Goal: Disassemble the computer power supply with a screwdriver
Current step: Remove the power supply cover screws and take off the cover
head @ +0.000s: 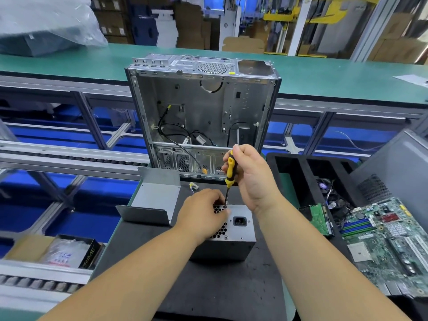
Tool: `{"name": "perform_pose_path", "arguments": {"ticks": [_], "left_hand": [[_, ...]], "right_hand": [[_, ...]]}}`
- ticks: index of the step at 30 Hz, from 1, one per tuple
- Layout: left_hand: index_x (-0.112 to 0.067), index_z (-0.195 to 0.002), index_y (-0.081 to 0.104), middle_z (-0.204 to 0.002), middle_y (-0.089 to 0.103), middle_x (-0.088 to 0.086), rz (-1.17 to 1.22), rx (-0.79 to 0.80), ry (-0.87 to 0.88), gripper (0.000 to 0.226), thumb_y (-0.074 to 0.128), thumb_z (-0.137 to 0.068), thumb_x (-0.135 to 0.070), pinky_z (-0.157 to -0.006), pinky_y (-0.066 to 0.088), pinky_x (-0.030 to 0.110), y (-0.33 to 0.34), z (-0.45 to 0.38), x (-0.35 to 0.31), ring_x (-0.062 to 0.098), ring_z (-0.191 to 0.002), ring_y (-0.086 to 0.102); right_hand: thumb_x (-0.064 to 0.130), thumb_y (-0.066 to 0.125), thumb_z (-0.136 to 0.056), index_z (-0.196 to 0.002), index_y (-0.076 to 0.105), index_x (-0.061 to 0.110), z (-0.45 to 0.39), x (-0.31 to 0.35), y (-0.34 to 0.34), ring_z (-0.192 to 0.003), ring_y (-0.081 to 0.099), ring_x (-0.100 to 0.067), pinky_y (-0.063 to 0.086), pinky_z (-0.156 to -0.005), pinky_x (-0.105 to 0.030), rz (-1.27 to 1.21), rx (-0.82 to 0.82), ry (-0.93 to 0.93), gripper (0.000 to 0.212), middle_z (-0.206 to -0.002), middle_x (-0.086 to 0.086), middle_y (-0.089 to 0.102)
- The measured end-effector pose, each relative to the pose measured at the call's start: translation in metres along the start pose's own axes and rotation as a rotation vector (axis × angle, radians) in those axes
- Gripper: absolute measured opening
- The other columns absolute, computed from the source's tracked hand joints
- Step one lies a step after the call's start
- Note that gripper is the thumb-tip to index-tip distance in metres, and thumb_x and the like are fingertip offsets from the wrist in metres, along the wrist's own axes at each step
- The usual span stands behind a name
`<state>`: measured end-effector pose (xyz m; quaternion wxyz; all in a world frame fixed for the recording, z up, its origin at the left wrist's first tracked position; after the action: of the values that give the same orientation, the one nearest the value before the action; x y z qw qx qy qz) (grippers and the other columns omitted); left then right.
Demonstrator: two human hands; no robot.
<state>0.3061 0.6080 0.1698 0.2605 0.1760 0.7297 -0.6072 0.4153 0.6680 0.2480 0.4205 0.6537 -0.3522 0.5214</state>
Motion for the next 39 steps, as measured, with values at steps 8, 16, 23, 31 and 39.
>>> {"name": "perform_pose_path", "arguments": {"ticks": [8, 16, 23, 31, 39], "left_hand": [[-0.039, -0.083, 0.053, -0.092, 0.059, -0.016, -0.010, -0.009, -0.002, 0.013, 0.065, -0.082, -0.045, -0.070, 0.037, 0.024, 0.000, 0.001, -0.001, 0.008, -0.090, 0.054], [-0.037, -0.083, 0.053, -0.092, 0.060, -0.013, -0.012, -0.020, 0.020, 0.015, 0.065, -0.082, -0.045, -0.071, 0.037, 0.026, 0.000, 0.001, 0.000, 0.011, -0.091, 0.055], [-0.036, -0.089, 0.059, -0.094, 0.060, -0.015, -0.011, -0.025, 0.017, 0.012, 0.065, -0.083, -0.045, -0.074, 0.040, 0.026, 0.001, 0.002, 0.000, 0.011, -0.093, 0.056], [-0.038, -0.082, 0.052, -0.090, 0.058, -0.015, -0.005, -0.017, 0.025, 0.015, 0.065, -0.083, -0.043, -0.071, 0.035, 0.026, 0.000, 0.003, -0.002, 0.011, -0.089, 0.054], [-0.031, -0.089, 0.059, -0.092, 0.060, -0.012, -0.013, -0.021, 0.039, 0.012, 0.064, -0.083, -0.041, -0.074, 0.041, 0.027, 0.000, 0.001, -0.001, 0.012, -0.090, 0.055]], "right_hand": [[0.036, 0.030, -0.108, -0.083, 0.064, 0.010, 0.001, -0.004, 0.010, -0.060, 0.046, -0.012, 0.042, -0.066, -0.024, -0.162, 0.066, 0.055, 0.050, -0.063, 0.001, 0.052], [0.039, 0.047, -0.094, -0.083, 0.045, 0.016, 0.000, -0.005, 0.012, -0.057, 0.042, -0.015, 0.037, -0.058, -0.024, -0.158, 0.098, -0.010, 0.026, -0.069, 0.000, 0.053], [0.035, 0.049, -0.103, -0.092, 0.058, 0.010, 0.000, -0.001, -0.002, -0.066, 0.058, -0.013, 0.051, -0.076, -0.032, -0.141, -0.024, 0.055, 0.029, -0.075, 0.003, 0.064], [0.038, 0.027, -0.109, -0.076, 0.059, 0.007, 0.000, -0.001, 0.017, -0.054, 0.036, -0.013, 0.031, -0.056, -0.024, -0.195, 0.046, 0.078, 0.055, -0.056, -0.001, 0.044], [0.033, 0.049, -0.093, -0.084, 0.045, 0.014, 0.000, -0.003, 0.013, -0.061, 0.045, -0.016, 0.040, -0.060, -0.023, -0.160, 0.077, -0.008, 0.022, -0.071, 0.000, 0.055]]}}
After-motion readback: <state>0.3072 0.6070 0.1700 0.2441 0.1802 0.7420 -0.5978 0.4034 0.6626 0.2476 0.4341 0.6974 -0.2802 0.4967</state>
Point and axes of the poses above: each hand's wrist, its own z-axis away from the middle knuckle, its own y-axis out of the palm, x = y × z, the point moved 5 cm from there along -z, towards the middle knuckle
